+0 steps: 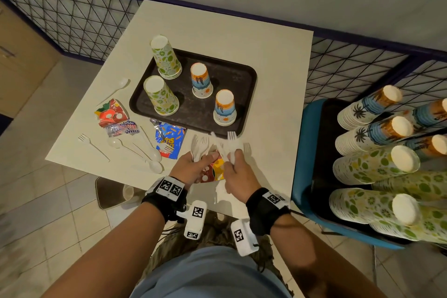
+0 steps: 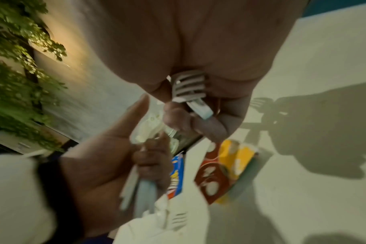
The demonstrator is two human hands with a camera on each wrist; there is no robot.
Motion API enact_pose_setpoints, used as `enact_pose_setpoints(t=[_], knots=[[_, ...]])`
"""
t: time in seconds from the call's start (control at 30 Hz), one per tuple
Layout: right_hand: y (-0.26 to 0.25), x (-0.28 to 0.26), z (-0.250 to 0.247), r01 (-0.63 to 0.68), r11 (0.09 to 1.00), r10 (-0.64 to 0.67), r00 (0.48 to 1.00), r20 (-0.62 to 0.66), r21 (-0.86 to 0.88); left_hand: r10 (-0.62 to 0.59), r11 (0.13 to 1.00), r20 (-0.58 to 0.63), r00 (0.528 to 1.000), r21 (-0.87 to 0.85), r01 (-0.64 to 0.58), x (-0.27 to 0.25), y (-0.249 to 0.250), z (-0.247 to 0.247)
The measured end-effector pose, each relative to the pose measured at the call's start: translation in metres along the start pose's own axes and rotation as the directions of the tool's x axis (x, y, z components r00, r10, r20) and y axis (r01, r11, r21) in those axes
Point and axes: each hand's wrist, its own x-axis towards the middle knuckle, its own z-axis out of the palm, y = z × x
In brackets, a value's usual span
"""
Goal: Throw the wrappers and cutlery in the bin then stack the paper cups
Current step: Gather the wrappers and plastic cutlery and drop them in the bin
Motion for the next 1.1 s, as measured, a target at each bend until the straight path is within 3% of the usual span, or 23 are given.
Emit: enact_pose_setpoints(t=[0.13, 0.33, 0.43, 0.53, 0.63, 0.7, 0.77, 0.87, 1.0, 1.1], knots=[[-0.024, -0.001, 0.029, 0.084, 0.995, -0.085, 0.996, 0.02, 0.049, 0.011, 0.995, 0.038, 0.999, -0.103, -0.007, -0.003, 0.007, 0.002], [-0.042, 0.003, 0.054, 0.162, 0.969, -0.151, 0.986, 0.074, -0.187, -0.015, 0.995, 0.047, 0.999, -0.103, 0.02, 0.0, 0.012, -0.013], [-0.051, 0.003, 0.06, 0.166, 0.959, -0.132, 0.979, 0.157, -0.231, -0.044, 0.998, -0.038, 0.998, -0.045, 0.042, 0.003, 0.01, -0.024], [-0.05, 0.004, 0.057, 0.19, 0.95, -0.141, 0.969, 0.201, -0.247, -0.063, 0.994, -0.121, 0.991, -0.092, 0.052, 0.005, 0.001, -0.038], [-0.031, 0.015, 0.041, 0.099, 0.935, -0.113, 0.993, -0.022, -0.341, -0.091, 0.988, -0.109, 0.99, -0.134, 0.076, 0.007, -0.006, -0.055], [-0.013, 0.025, 0.03, -0.088, 0.855, -0.023, 0.978, -0.208, -0.511, -0.124, 0.981, -0.073, 0.99, -0.156, 0.112, 0.008, -0.01, -0.066], [-0.001, 0.032, 0.026, -0.218, 0.797, 0.083, 0.963, -0.255, -0.564, -0.085, 0.987, -0.058, 0.995, -0.139, 0.076, 0.007, -0.013, -0.075], [0.017, 0.042, 0.037, -0.242, 0.848, 0.177, 0.968, -0.178, -0.472, -0.057, 0.996, -0.092, 0.994, -0.07, 0.05, 0.005, -0.013, -0.081], [0.031, 0.045, 0.043, -0.233, 0.875, 0.19, 0.972, -0.142, -0.425, -0.052, 0.999, -0.134, 0.99, 0.007, 0.053, 0.007, -0.013, -0.091], [0.024, 0.04, 0.045, -0.133, 0.984, 0.114, 0.982, -0.154, -0.119, -0.037, 0.998, -0.143, 0.989, 0.046, 0.044, 0.006, -0.014, -0.104]])
